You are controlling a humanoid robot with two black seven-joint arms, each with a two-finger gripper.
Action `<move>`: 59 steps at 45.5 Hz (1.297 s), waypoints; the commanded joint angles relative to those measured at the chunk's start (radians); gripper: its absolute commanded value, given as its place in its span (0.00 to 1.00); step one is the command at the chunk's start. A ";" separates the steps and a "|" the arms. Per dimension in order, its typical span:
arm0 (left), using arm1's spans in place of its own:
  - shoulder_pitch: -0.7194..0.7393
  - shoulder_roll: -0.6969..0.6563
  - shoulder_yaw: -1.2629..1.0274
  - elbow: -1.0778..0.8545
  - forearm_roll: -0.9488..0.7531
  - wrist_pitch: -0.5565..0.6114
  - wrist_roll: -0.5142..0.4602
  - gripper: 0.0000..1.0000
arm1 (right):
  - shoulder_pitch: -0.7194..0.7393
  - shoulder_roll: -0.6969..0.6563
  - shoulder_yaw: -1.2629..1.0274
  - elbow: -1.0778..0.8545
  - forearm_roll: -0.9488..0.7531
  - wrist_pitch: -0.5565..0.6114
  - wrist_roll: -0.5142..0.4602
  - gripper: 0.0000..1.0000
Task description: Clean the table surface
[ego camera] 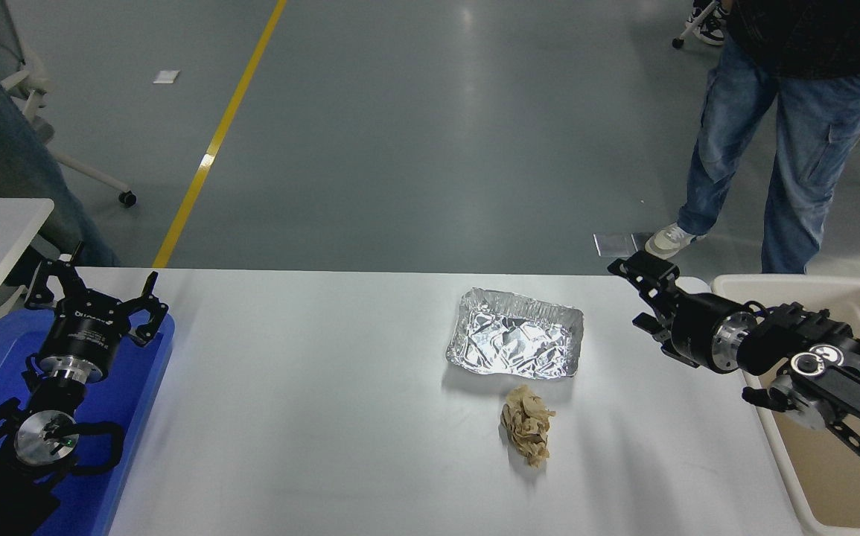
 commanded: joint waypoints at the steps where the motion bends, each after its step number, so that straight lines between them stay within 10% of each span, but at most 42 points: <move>1: 0.000 0.000 0.000 0.001 0.000 0.000 0.000 1.00 | 0.058 0.075 -0.148 -0.050 -0.137 -0.001 -0.037 1.00; 21: 0.000 0.000 0.001 0.001 0.000 0.000 0.000 1.00 | 0.336 0.123 -0.489 -0.223 -0.155 0.005 -0.028 1.00; 59: 0.000 0.000 0.000 0.001 0.000 0.000 0.000 1.00 | 0.348 0.394 -0.716 -0.487 -0.157 -0.184 -0.034 0.98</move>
